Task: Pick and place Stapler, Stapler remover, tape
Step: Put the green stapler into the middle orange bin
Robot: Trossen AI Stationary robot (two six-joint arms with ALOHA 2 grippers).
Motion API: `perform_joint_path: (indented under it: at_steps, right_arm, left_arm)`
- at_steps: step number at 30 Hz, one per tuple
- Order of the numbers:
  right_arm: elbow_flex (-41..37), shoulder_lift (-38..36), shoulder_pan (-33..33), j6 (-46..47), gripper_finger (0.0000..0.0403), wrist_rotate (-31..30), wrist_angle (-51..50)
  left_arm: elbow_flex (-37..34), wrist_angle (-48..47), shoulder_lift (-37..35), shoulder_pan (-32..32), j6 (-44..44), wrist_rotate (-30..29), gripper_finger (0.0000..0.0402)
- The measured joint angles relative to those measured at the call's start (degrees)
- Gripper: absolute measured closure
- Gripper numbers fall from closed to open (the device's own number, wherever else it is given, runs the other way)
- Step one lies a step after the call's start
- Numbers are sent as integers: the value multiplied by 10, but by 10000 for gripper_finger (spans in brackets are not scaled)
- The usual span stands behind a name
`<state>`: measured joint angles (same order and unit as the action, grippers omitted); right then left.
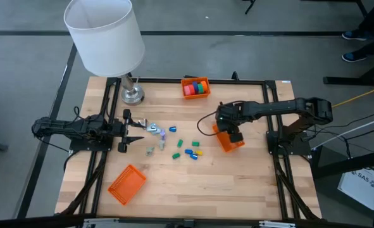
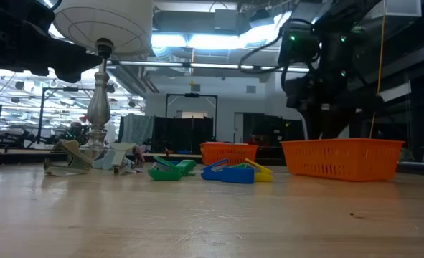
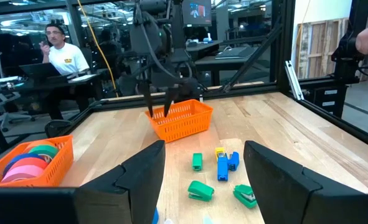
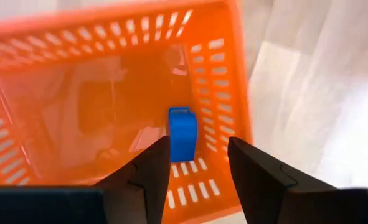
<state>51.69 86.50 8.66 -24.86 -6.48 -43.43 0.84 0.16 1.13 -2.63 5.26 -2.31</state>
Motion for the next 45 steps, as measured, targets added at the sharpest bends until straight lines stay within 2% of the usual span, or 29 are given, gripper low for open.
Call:
perform_joint_path:
  at_steps: [17, 32, 39, 45]
  right_arm:
    - [96, 0, -43, 4, 237, 0, -33]
    - [98, 4, -44, -2, 237, 0, 44]
    - [98, 21, -47, 28, 237, 0, 75]
    - [98, 30, -59, 2, 237, 0, 103]
  left_arm:
    - [0, 0, 0, 0, 0, 0, 185]
    - [0, 0, 0, 0, 0, 0, 186]
    - [0, 0, 0, 0, 0, 0, 185]
    - [0, 0, 0, 0, 0, 0, 187]
